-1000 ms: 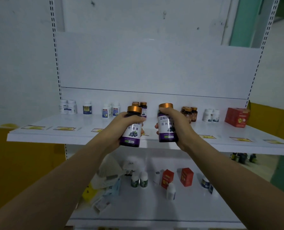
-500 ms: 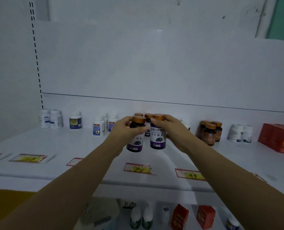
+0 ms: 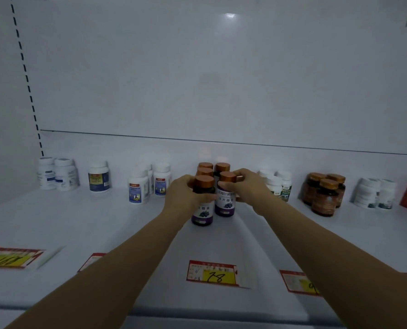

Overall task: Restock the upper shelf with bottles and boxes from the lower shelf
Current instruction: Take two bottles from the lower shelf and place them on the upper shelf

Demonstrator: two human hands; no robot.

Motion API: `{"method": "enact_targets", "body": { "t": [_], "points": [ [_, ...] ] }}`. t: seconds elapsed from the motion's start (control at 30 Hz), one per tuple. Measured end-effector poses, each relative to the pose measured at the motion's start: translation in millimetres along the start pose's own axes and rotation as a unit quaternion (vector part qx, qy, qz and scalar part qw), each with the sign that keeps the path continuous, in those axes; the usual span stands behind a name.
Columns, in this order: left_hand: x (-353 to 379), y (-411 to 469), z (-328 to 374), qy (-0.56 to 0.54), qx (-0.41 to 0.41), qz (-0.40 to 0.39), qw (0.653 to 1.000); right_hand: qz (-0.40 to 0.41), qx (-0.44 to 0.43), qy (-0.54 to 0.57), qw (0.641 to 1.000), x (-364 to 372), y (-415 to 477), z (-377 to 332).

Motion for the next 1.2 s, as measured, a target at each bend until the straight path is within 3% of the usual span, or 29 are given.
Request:
{"method": "enact_targets", "body": {
  "t": [0.23,0.47,0.77,0.9,1.07,1.2],
  "points": [
    [5.0,1.8,1.1,0.030,0.041,-0.015,0.999,0.037,-0.031,-0.038,0.998,7.8,14.2,-4.1],
    [14.6,1.1,-21.7,0.159,0.030,-0.084,0.983,0.074,-0.056,-0.094,0.991,6.4,15.8,-8.7],
    [19.9,3.4,-23.3,0.179,0.032,-0.094,0.979,0.059,-0.042,-0.079,0.994,7.9,15.2,-2.9],
    [21.3,3.0,-27.8,0.203,0.022,-0.106,0.973,0.039,-0.030,-0.142,0.989,6.7,7.2,-4.3],
    [18.2,-5.5,-25.9,0.301,0.030,-0.134,0.944,-0.014,-0.062,-0.371,0.927,1.3,-14.2,-9.1],
    [7.0,-13.7,-15.4,0.404,0.060,-0.148,0.901,-0.083,-0.111,-0.458,0.878,3.0,-34.9,-11.2]
  ]
}}
Point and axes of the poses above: each hand's wrist, its own y-axis towards the middle knuckle, its own x-axis out of the palm, z = x × y, the point moved 10 cm from there along y, towards the middle knuckle, and after that the axes turned 13 degrees about z, right-handed, at the moved point
